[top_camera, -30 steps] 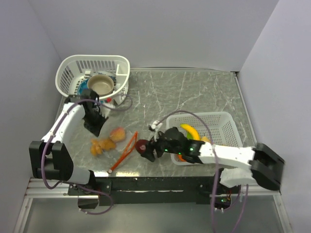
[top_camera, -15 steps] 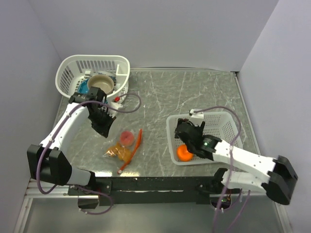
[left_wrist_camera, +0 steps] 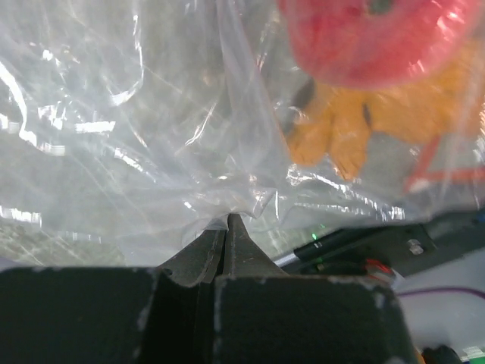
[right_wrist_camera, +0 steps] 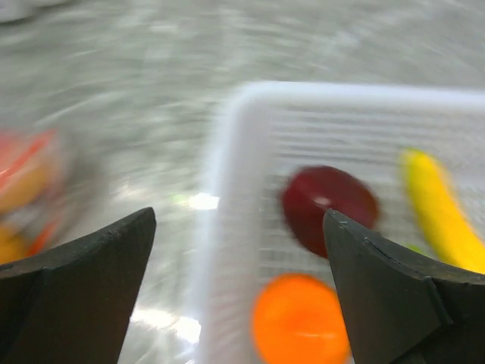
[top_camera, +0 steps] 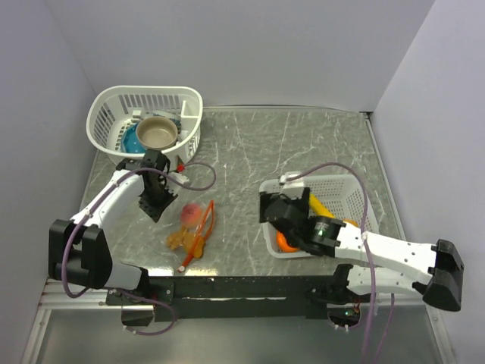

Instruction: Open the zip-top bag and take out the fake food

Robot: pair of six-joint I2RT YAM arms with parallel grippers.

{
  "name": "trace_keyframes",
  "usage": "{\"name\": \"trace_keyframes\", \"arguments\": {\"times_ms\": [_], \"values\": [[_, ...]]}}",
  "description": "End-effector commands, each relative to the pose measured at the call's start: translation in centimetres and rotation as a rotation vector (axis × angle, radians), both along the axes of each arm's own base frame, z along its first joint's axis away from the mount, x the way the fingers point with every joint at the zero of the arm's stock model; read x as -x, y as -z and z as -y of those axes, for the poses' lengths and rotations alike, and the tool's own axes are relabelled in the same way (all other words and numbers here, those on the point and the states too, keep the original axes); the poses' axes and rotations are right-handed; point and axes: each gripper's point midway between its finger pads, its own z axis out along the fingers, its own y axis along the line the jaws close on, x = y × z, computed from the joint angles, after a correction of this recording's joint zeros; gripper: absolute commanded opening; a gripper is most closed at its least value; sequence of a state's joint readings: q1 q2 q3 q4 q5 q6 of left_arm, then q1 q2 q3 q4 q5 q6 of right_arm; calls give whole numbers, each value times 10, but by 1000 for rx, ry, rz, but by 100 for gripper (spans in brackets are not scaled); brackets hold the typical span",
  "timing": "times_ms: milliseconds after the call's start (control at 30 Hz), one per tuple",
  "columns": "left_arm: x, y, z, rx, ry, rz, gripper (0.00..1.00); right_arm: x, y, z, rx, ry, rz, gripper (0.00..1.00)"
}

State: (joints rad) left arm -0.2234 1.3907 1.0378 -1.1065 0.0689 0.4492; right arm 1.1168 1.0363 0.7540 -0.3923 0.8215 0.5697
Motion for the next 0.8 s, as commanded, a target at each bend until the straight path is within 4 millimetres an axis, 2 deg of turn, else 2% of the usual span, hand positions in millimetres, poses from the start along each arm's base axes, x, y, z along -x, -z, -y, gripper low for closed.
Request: {"name": "trace_keyframes", "arguments": {"times_ms": [0, 67, 100, 167, 200, 233, 300, 333, 400, 433, 500, 533, 600, 633, 700, 733, 767], "values": [[-5, 27, -6, -53, -19, 4, 1, 22, -23, -72, -59, -302, 103, 93], [2, 39, -6, -64, -17, -23, 1, 35, -13, -100, -81, -409, 83, 85], [1, 44, -4, -62, -18, -24, 1, 46, -9, -113, -80, -467, 80, 82], [4, 52, -2, -62, -11, -38, 1, 57, -4, -135, -75, -546, 100, 78], [5, 55, -1, -61, -9, -51, 1, 69, 0, -149, -83, -623, 91, 78], [4, 56, 0, -60, -12, -53, 1, 73, 3, -157, -82, -658, 93, 79], [4, 59, 2, -54, -10, -66, 1, 83, 8, -180, -74, -760, 97, 91], [4, 59, 2, -52, -11, -65, 1, 86, 21, -189, -48, -796, 78, 94], [3, 59, 4, -43, -6, -66, 1, 94, 19, -209, -57, -887, 94, 100], [4, 59, 5, -43, -7, -66, 1, 95, 30, -215, -36, -904, 86, 100], [5, 60, 4, -43, -6, -73, 1, 97, 29, -229, -50, -942, 109, 100], [5, 60, 5, -39, -4, -76, 1, 97, 44, -233, -16, -962, 102, 100], [7, 60, 6, -34, -2, -84, 1, 96, 46, -246, -21, -984, 109, 100], [9, 61, 7, -26, 2, -90, 1, 97, 59, -251, 4, -1003, 95, 100], [10, 60, 8, -23, 7, -94, 1, 96, 59, -264, 0, -1017, 101, 100], [9, 60, 8, -24, 7, -94, 1, 96, 70, -267, 22, -1027, 89, 100], [8, 59, 7, -27, 8, -92, 1, 96, 68, -275, 12, -1039, 95, 100]]}}
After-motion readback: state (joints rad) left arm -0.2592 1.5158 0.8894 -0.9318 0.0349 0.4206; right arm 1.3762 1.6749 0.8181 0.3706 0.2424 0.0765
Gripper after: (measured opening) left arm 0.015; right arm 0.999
